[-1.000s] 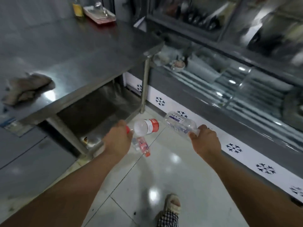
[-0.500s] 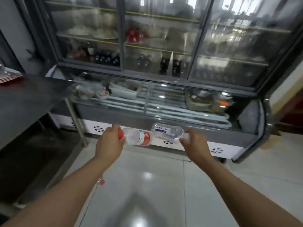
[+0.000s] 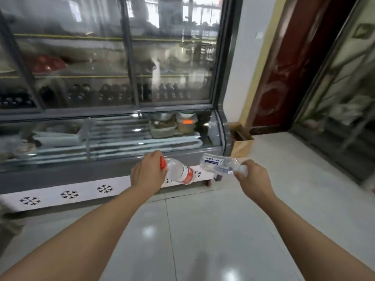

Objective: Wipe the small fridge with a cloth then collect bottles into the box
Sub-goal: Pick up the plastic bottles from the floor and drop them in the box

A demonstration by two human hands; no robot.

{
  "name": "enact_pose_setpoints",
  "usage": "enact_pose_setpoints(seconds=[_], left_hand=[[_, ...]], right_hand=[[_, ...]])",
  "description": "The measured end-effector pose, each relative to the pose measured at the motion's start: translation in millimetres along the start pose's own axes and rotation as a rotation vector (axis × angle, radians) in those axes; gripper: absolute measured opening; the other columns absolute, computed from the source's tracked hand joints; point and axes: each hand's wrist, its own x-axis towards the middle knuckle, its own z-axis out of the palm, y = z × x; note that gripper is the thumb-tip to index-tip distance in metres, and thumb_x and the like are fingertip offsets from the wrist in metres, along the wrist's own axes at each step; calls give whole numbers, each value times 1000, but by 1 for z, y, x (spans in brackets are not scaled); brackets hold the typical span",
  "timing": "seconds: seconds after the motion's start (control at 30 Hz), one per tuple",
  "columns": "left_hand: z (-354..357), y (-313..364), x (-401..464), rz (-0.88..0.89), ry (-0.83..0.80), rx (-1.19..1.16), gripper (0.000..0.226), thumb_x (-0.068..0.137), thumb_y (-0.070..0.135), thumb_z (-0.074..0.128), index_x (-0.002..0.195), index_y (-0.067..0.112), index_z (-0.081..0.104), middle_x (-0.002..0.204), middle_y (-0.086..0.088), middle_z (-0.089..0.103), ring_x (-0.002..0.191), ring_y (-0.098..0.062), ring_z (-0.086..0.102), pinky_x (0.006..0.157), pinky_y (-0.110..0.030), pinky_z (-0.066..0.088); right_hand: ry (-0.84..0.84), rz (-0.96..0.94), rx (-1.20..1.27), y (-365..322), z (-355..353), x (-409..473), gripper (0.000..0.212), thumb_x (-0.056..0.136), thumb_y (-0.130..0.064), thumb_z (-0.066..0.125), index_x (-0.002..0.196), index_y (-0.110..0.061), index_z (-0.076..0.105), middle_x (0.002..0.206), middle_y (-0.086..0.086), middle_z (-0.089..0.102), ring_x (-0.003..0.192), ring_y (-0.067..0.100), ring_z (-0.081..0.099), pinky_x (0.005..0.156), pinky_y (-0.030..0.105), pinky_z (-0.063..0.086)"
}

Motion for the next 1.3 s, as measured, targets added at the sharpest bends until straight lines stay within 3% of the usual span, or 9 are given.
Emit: enact_pose_setpoints(seconds=[0.23, 0.4, 0.53, 0.67, 0.8, 0.9, 1.13, 1.3], left_hand=[[69, 119, 49, 198, -119, 41, 12, 83, 26, 60, 90, 23, 51, 94, 3, 57, 80, -22, 53, 66, -32, 35], [121, 185, 106, 325, -177, 20, 15, 84, 29, 61, 94, 25, 51, 93, 4, 57, 80, -19, 53, 63, -29, 34], [163, 238, 165, 409, -196, 20, 17, 83, 25, 62, 86, 27, 46, 85, 6, 53, 72, -13, 46, 59, -25, 28], [202, 290, 219, 505, -219, 21, 16, 85, 28, 63, 94, 25, 50, 86, 6, 53, 74, -12, 48, 63, -28, 38], [240, 343, 253, 615, -246, 1, 22, 84, 30, 65, 100, 23, 51, 89, 4, 57, 82, -18, 61, 73, -35, 53], [274, 387, 279, 675, -262, 23, 23, 83, 31, 65, 93, 27, 45, 91, 1, 60, 83, -22, 62, 75, -39, 54], [362, 495, 332, 626, -267, 78, 21, 85, 31, 62, 98, 24, 47, 96, -1, 60, 85, -23, 62, 74, -40, 55], [401, 555, 378, 513, -273, 91, 21, 84, 30, 62, 99, 23, 49, 100, -3, 59, 92, -28, 61, 74, -37, 50]], right_hand=[[119, 187, -29, 99, -59, 38, 23, 86, -19, 60, 106, -6, 59, 100, 18, 65, 87, 34, 57, 65, 30, 38], [170, 267, -87, 150, -87, 91, 24, 85, -18, 59, 107, -8, 58, 102, 15, 63, 88, 32, 57, 67, 32, 41], [210, 334, -145, 181, -113, 148, 24, 86, -20, 58, 107, -9, 57, 105, 14, 62, 92, 32, 57, 67, 30, 39], [257, 404, -145, 209, -134, 190, 24, 86, -22, 58, 108, -11, 57, 104, 11, 61, 87, 28, 56, 67, 31, 42], [242, 468, -165, 248, -151, 226, 27, 87, -25, 59, 111, -11, 56, 109, 10, 61, 94, 28, 57, 76, 35, 49], [236, 504, -183, 287, -166, 261, 27, 88, -27, 60, 110, -12, 55, 108, 9, 61, 92, 27, 58, 78, 38, 51], [178, 441, -223, 393, -212, 379, 26, 88, -27, 62, 108, -12, 57, 104, 9, 61, 90, 26, 58, 79, 40, 52], [101, 347, -252, 444, -234, 481, 23, 89, -28, 60, 107, -14, 56, 98, 5, 59, 79, 21, 53, 61, 28, 41]])
